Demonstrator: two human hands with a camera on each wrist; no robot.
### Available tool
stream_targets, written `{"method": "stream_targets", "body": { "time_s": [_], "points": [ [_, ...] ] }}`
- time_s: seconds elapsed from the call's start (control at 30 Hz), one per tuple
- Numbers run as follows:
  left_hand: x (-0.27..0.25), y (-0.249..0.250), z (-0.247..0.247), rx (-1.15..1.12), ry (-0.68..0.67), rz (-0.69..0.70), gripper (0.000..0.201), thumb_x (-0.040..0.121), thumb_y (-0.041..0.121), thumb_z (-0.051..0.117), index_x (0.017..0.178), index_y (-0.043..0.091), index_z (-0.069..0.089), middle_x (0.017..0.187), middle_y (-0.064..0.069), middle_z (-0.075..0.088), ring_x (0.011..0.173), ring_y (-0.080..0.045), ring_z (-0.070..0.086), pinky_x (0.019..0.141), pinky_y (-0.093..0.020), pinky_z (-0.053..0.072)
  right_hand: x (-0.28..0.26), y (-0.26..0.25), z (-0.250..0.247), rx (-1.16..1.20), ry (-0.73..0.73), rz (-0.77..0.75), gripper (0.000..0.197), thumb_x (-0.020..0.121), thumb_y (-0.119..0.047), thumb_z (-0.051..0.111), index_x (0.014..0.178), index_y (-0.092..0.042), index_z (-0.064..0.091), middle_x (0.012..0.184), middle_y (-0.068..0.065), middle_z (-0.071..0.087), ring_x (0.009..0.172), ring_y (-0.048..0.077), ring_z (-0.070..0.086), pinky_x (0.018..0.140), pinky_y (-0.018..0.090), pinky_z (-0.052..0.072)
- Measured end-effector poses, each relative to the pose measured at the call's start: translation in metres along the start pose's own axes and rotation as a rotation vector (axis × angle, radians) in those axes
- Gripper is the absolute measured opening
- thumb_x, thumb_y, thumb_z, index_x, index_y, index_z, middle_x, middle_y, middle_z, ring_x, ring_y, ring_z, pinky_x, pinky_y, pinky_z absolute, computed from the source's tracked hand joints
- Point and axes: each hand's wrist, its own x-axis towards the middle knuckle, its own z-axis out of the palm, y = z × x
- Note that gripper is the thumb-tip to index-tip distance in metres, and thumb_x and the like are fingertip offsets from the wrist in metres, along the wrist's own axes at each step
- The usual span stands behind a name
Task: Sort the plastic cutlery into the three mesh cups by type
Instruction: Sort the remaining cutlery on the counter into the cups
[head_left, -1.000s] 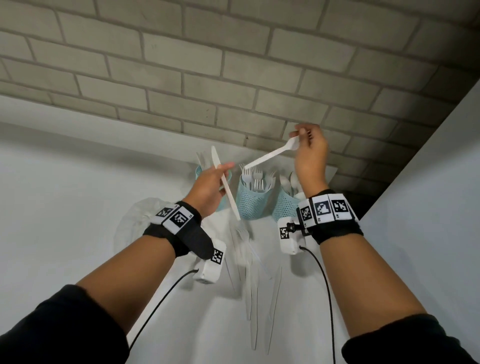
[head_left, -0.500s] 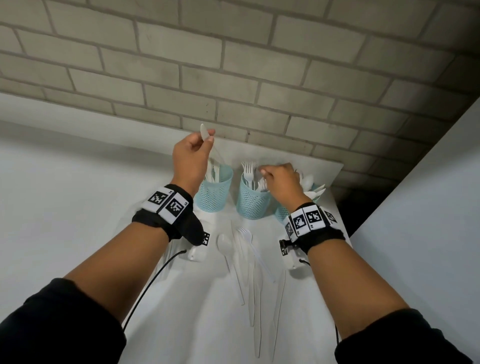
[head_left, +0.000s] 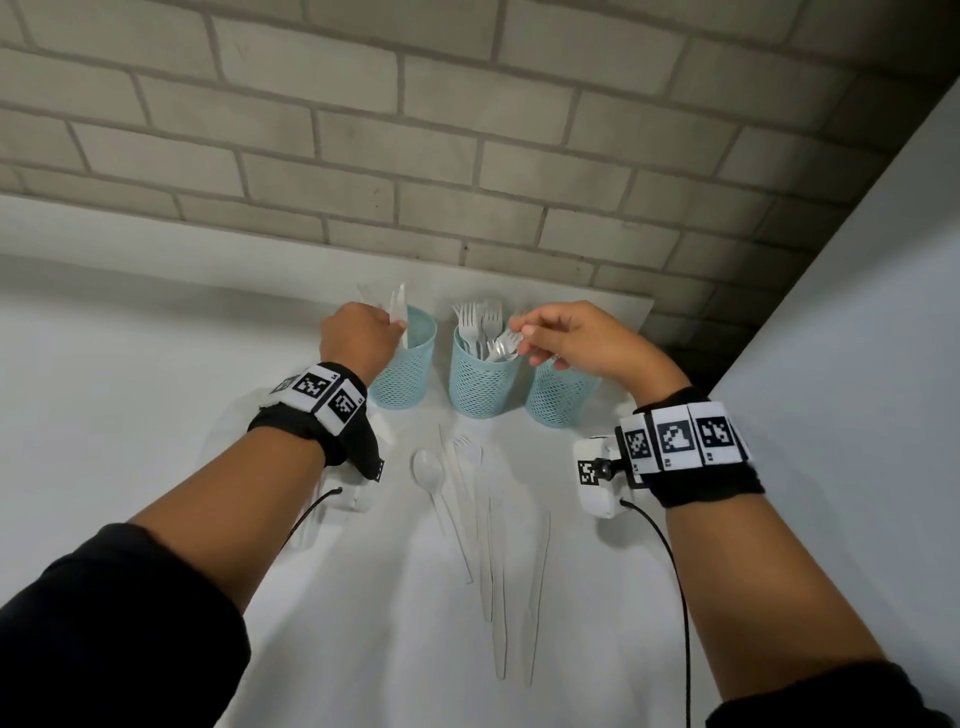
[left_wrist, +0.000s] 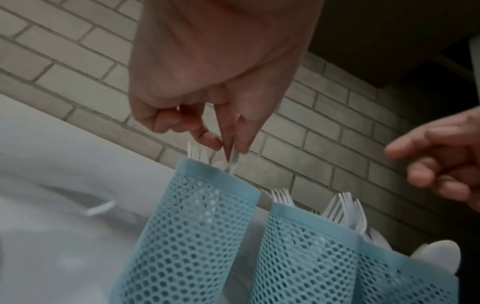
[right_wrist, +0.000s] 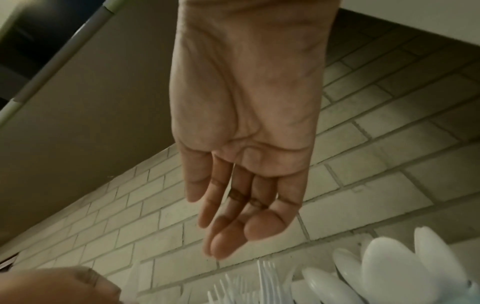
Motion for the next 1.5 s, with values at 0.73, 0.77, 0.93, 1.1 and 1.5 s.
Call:
{"method": "stream_targets", "body": {
  "time_s": [0.73,0.77,0.93,1.1,1.5],
  "points": [
    [-0.135,0.006,0.022,0.205,-0.786,-0.058,0.037,0.084,0.044,0.064,0.075,0.010,0.053,0.085,-0.011,0.065,0.068,-0.023,0.057,0.080,-0.032,0.054,-0.077,0.048,0.073,-0.480,-0.494,0.737,0.046,0.077,-0.046,0.072,0.088,-0.001,0.070,0.090,0.010,0.074,0.073,0.022,0.063,0.092,0.039,0.052],
    [-0.141,0.008,0.026,0.235,-0.791,-0.036,0.039,0.084,0.046,0.063,0.082,0.008,0.055,0.092,-0.015,0.065,0.076,-0.025,0.059,0.085,-0.033,0.052,-0.079,0.049,0.077,-0.484,-0.489,0.738,0.048,0.075,-0.047,0.072,0.092,-0.001,0.071,0.092,0.010,0.074,0.075,0.023,0.065,0.092,0.041,0.052],
    [-0.162,0.024,0.039,0.418,-0.750,0.073,0.067,0.085,0.057,0.055,0.118,-0.002,0.055,0.108,-0.017,0.064,0.110,-0.029,0.059,0.091,-0.031,0.044,-0.085,0.048,0.100,-0.504,-0.404,0.711,0.047,0.079,-0.044,0.070,0.098,-0.002,0.064,0.103,0.011,0.072,0.098,0.027,0.068,0.091,0.039,0.052],
    [-0.171,0.041,0.043,0.403,-0.791,0.109,0.061,0.091,0.048,0.051,0.135,0.006,0.045,0.136,-0.011,0.050,0.125,-0.027,0.047,0.104,-0.032,0.037,-0.088,0.049,0.110,-0.347,-0.238,0.651,0.021,0.079,-0.017,0.071,0.067,-0.011,0.055,0.083,0.011,0.065,0.071,0.024,0.062,0.074,0.033,0.055],
    [-0.171,0.023,0.071,0.202,-0.647,0.043,0.023,0.081,0.017,0.064,0.099,0.003,0.064,0.104,-0.013,0.066,0.097,-0.027,0.063,0.070,-0.025,0.044,-0.076,0.027,0.135,-0.400,-0.226,0.646,0.026,0.086,-0.008,0.057,0.060,-0.006,0.054,0.041,0.007,0.055,0.062,0.023,0.059,0.063,0.029,0.050]
  ]
}}
